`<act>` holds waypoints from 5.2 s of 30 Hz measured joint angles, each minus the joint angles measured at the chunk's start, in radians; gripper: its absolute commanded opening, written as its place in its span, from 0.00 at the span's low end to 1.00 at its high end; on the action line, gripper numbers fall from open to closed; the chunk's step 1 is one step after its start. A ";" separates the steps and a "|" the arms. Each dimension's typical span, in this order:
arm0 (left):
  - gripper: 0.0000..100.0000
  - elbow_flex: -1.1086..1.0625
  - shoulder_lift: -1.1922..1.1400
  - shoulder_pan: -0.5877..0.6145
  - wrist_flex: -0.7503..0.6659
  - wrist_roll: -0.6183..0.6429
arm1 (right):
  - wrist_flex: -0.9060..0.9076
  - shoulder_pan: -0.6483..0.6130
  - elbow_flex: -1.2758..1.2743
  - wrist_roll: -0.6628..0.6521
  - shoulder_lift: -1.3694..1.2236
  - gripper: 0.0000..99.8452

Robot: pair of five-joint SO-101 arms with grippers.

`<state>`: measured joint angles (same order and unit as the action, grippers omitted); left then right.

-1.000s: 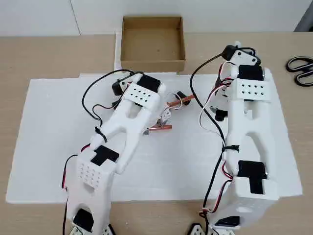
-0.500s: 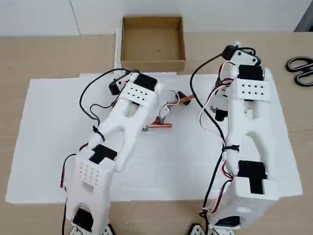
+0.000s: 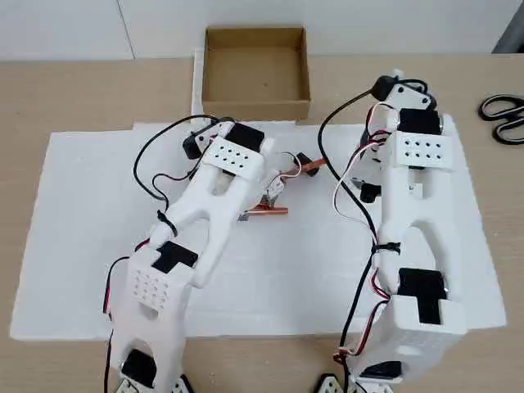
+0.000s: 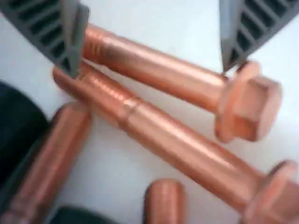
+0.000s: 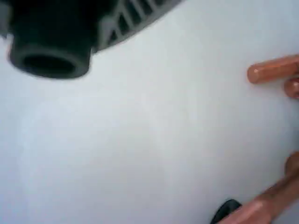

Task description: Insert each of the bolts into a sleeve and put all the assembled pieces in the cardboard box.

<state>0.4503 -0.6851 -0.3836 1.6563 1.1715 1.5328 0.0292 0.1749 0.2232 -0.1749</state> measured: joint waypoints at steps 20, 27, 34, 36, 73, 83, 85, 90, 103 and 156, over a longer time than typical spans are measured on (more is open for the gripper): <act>0.06 0.000 0.002 -0.074 0.032 -0.023 | 0.000 0.000 0.000 0.000 0.000 0.00; 0.07 0.000 0.002 -0.075 0.032 -0.023 | 0.000 0.000 0.000 0.000 0.000 0.00; 0.07 0.000 0.002 -0.075 0.032 -0.052 | 0.000 0.000 0.000 0.000 0.000 0.00; 0.07 0.012 0.000 -0.072 0.034 -0.060 | 0.000 0.000 0.000 0.000 0.000 0.00; 0.18 -0.107 0.226 -0.074 0.077 -1.554 | 0.000 0.000 0.000 0.000 0.000 0.00; 0.18 -0.132 0.227 -0.037 0.057 -1.585 | 0.000 0.000 0.000 0.000 0.000 0.00; 0.18 -0.132 0.212 -0.031 0.051 -1.585 | 0.000 0.003 0.000 0.000 0.000 0.00; 0.18 -0.133 0.195 -0.031 0.021 -1.585 | 0.003 0.055 0.006 0.000 0.000 0.00; 0.18 -0.133 0.167 -0.029 -0.077 -1.636 | 0.064 0.084 0.086 -0.023 0.000 0.00; 0.00 -0.100 0.184 -0.044 0.075 -2.150 | 0.064 0.084 0.106 -0.023 0.000 0.00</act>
<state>0.3506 -0.5010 -0.4281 1.7315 -0.9782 1.5973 0.1135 0.2808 0.2002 -0.1749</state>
